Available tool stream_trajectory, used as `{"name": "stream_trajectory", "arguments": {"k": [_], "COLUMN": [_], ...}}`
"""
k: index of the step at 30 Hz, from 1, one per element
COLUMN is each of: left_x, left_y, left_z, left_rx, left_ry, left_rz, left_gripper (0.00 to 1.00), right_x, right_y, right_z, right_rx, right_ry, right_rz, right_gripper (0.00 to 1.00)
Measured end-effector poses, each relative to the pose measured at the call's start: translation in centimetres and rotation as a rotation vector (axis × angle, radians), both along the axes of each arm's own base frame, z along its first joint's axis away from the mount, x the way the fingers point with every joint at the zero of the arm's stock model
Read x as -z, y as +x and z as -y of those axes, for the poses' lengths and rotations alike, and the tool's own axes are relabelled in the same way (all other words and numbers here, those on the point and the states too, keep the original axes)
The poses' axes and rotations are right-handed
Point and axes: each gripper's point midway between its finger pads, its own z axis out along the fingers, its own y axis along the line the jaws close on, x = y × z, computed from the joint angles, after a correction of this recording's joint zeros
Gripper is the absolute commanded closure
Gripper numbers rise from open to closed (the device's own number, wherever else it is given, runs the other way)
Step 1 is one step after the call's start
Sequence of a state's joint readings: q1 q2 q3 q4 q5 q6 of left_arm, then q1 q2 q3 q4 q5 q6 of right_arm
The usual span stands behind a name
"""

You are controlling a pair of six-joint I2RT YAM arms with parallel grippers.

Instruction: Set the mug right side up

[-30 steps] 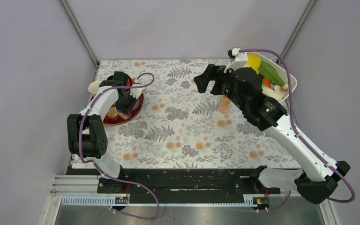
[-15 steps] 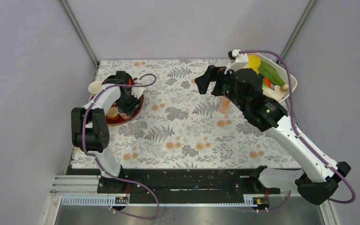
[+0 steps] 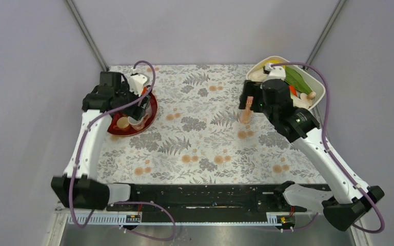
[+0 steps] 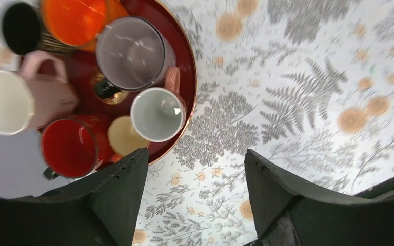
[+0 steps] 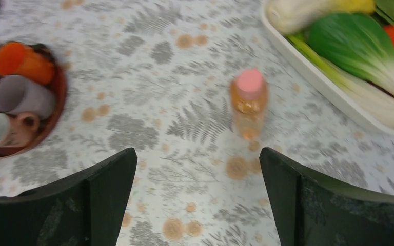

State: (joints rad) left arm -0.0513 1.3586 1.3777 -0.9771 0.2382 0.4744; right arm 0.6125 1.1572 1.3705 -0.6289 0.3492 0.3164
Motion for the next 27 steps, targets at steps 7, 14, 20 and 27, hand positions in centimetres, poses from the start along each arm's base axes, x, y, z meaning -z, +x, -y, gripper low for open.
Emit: {"name": "stream_trajectory", "arguments": {"k": [7,14,20,27], "left_x": [-5.1,2.6,3.6,8.1], "left_y": [-6.8,-10.7,-8.2,-7.2], "left_z": [0.0,-3.6,-5.4,-6.6], "left_rx": [-0.129,-0.413,-0.544,-0.616], "left_ry": [-0.120,-0.091,-0.083,-0.048], "left_rz": [0.275,0.330,0.438,0.455], "left_gripper": [0.01,0.01,0.01,0.01], "right_x": [12.2,20.4,22.1,19.0], "right_y": [-4.0,-7.5,-7.1,-6.3], "right_z": [8.0,11.3,13.6,14.6], "right_rx": [0.213,0.311,0.419,0.476], "right_ry": [-0.097,-0.089,0.001,0.044], "right_rz": [-0.188,-0.160,0.093,0.242], "right_gripper": [0.01,0.01,0.01,0.01]}}
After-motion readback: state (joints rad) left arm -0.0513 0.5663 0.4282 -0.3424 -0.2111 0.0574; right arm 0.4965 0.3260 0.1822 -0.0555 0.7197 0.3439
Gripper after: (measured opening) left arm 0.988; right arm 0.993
